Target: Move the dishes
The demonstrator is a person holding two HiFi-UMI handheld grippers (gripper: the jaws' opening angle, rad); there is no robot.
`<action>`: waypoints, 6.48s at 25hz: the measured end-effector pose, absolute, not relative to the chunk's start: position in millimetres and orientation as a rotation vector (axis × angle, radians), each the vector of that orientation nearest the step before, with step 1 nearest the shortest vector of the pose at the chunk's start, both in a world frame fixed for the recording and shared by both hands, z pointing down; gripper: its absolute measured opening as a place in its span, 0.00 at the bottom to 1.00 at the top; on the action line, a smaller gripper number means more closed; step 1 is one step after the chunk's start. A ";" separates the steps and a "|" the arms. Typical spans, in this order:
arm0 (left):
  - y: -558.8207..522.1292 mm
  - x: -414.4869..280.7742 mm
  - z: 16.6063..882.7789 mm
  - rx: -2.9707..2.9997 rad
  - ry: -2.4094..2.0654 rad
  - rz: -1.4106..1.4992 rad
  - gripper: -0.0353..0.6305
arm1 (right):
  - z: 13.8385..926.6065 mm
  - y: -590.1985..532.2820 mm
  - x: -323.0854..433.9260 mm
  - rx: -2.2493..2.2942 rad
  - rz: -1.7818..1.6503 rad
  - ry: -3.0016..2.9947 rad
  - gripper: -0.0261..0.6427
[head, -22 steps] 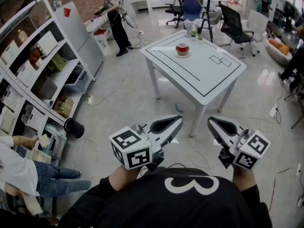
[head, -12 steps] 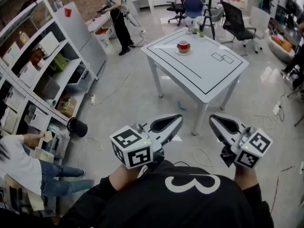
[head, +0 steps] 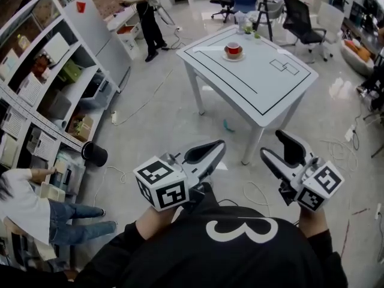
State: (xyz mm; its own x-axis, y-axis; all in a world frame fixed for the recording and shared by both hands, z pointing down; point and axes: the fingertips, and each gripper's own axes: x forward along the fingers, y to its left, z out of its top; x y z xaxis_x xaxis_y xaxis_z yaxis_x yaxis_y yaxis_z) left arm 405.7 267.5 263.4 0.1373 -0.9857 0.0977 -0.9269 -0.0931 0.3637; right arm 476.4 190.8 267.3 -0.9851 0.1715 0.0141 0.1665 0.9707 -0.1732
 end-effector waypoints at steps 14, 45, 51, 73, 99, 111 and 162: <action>227.9 306.3 294.9 2.056 -1.799 -0.292 0.06 | 301.7 139.0 384.5 -0.104 0.282 -3.046 0.61; 78.9 -32.6 353.1 2.116 -1.572 -0.110 0.06 | 341.7 -4.5 88.5 0.440 0.539 -2.888 0.53; 47.9 -52.9 356.5 2.129 -1.570 -0.095 0.06 | 348.6 -39.4 65.2 0.469 0.549 -2.888 0.51; -124.9 -144.7 366.8 2.162 -1.475 -0.024 0.06 | 414.8 -214.2 -17.8 0.623 0.769 -2.715 0.46; -176.3 -194.0 391.5 2.196 -1.258 0.073 0.06 | 480.6 -281.5 -58.3 0.927 0.919 -2.476 0.36; -182.5 -212.2 395.9 2.180 -1.248 0.062 0.06 | 491.0 -291.5 -56.9 1.058 0.945 -2.391 0.18; -172.5 -222.3 427.8 2.180 -1.145 0.127 0.06 | 466.7 -160.9 -84.7 0.717 0.836 -2.540 0.11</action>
